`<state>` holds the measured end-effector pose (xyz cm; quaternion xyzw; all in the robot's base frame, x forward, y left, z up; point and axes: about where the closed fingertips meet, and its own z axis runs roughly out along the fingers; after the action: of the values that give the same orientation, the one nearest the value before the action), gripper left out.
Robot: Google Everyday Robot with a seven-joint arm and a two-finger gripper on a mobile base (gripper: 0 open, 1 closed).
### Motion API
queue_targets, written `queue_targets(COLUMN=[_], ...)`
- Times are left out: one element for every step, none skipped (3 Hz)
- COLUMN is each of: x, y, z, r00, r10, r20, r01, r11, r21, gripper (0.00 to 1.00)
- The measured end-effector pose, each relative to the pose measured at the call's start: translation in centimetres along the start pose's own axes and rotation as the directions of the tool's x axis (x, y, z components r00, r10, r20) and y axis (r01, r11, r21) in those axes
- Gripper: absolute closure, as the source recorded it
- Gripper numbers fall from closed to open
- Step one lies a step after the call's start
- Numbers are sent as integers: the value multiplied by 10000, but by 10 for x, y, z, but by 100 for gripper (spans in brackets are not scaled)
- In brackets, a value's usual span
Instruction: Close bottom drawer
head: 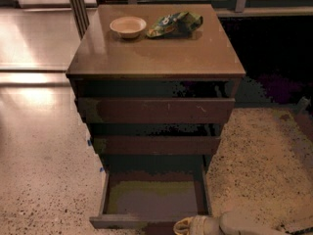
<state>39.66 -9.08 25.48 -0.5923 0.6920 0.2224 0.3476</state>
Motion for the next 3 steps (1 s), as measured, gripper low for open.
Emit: queue_targets(x=[27, 11, 10], y=[11, -19, -19], z=[37, 41, 41], r00=[9986, 9991, 9991], r10=[456, -204, -233], r20=[249, 360, 365], r01=[-444, 221, 250], r11=[9979, 9987, 9986], r21=[-475, -459, -474], gripper=[100, 100, 100])
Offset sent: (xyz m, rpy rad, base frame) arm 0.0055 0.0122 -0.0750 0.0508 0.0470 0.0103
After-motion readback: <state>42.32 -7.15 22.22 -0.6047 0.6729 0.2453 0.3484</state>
